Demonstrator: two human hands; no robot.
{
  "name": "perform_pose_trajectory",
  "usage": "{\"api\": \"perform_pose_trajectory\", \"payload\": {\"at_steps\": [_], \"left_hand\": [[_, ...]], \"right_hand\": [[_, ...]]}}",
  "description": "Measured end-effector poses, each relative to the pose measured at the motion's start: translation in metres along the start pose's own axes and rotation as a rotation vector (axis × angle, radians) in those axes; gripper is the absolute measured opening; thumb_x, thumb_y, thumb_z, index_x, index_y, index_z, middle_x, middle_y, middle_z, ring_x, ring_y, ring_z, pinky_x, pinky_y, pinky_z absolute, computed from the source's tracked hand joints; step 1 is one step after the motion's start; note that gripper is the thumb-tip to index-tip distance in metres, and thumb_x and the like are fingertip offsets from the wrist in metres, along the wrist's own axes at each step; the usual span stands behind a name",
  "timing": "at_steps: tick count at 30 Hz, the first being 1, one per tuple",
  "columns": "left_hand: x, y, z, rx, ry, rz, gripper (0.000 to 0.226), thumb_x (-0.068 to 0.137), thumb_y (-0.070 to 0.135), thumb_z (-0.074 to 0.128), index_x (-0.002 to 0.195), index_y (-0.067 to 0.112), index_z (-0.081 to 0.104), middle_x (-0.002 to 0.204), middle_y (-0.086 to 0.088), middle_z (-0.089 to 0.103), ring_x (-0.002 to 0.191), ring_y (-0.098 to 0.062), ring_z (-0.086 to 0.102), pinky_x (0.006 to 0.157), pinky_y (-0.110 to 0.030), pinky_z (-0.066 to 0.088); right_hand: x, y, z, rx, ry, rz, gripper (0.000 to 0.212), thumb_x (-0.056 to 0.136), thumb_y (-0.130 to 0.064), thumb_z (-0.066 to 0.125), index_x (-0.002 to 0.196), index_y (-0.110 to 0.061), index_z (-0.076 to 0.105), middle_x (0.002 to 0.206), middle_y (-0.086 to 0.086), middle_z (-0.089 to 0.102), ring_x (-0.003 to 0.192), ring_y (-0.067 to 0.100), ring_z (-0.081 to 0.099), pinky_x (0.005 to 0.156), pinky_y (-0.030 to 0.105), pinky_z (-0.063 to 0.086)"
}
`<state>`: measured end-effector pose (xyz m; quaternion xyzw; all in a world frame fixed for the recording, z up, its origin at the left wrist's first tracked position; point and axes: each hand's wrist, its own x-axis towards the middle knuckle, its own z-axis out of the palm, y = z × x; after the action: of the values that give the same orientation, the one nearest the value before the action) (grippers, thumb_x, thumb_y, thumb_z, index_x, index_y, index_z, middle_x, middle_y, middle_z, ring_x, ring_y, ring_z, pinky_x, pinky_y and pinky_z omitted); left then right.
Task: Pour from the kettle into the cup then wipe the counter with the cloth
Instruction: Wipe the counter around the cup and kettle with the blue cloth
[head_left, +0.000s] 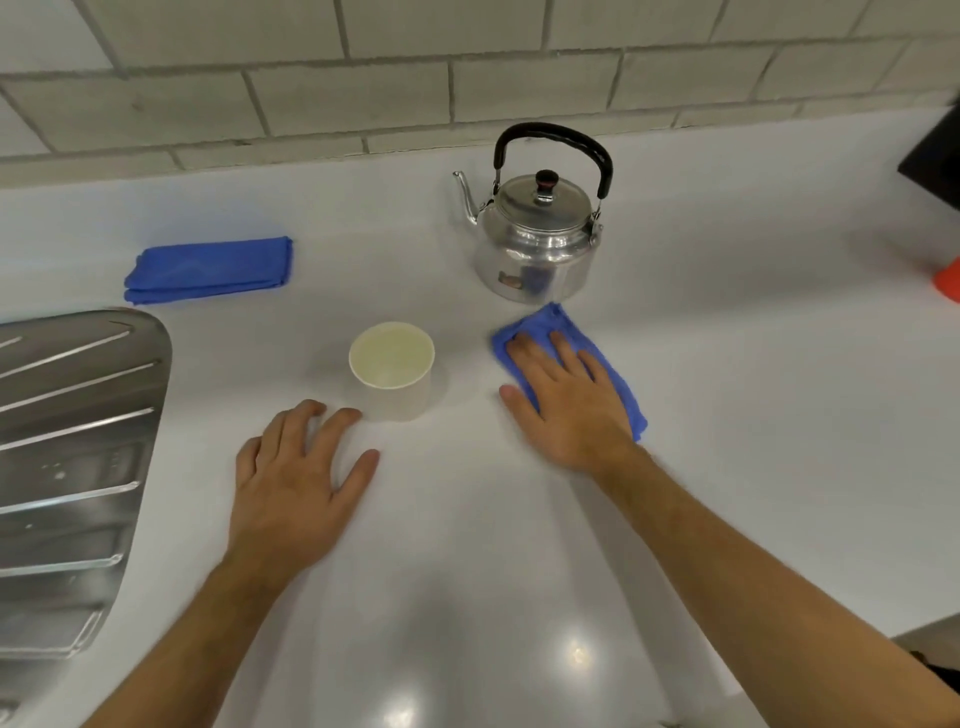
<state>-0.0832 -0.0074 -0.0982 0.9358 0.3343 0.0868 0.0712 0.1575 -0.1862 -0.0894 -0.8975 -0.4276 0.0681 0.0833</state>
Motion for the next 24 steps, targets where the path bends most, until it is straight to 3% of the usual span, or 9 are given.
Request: {"api": "perform_pose_trajectory", "payload": {"at_steps": [5,8,16,24], "left_hand": [[0.000,0.000,0.001,-0.004,0.000,-0.003,0.052,0.087,0.064,0.031,0.131,0.038,0.044,0.135,0.003,0.043,0.126,-0.021,0.041,0.101,-0.045,0.034],[0.000,0.000,0.001,0.004,-0.007,-0.005,0.053,0.088,0.063,0.030,0.132,0.038,0.043,0.135,0.003,0.043,0.126,-0.022,0.041,0.102,-0.046,0.033],[0.001,0.000,0.002,0.025,-0.003,-0.003,0.052,0.088,0.062,0.031,0.132,0.036,0.043,0.135,0.001,0.043,0.126,-0.024,0.041,0.101,-0.048,0.034],[0.001,0.001,-0.001,0.017,-0.021,-0.010,0.054,0.088,0.064,0.028,0.133,0.037,0.042,0.136,0.002,0.041,0.127,-0.023,0.039,0.103,-0.047,0.032]], "right_hand": [[-0.086,-0.013,0.005,0.013,-0.070,-0.265,0.060,0.098,-0.062,0.026,0.154,-0.040,0.017,0.161,-0.021,0.018,0.151,0.014,0.005,0.121,0.036,0.002],[-0.108,0.009,0.002,0.014,-0.084,-0.327,0.057,0.100,-0.061,0.026,0.153,-0.046,0.012,0.161,-0.024,0.013,0.151,0.010,0.001,0.120,0.034,0.000],[-0.011,0.060,-0.012,-0.026,-0.016,-0.038,0.064,0.095,-0.065,0.021,0.154,-0.041,0.014,0.162,-0.018,0.012,0.151,0.016,0.004,0.121,0.039,0.006],[0.038,0.085,-0.021,-0.056,-0.054,-0.046,0.061,0.097,-0.064,0.016,0.154,-0.043,0.010,0.164,-0.014,0.011,0.151,0.017,0.003,0.122,0.040,0.003]]}}
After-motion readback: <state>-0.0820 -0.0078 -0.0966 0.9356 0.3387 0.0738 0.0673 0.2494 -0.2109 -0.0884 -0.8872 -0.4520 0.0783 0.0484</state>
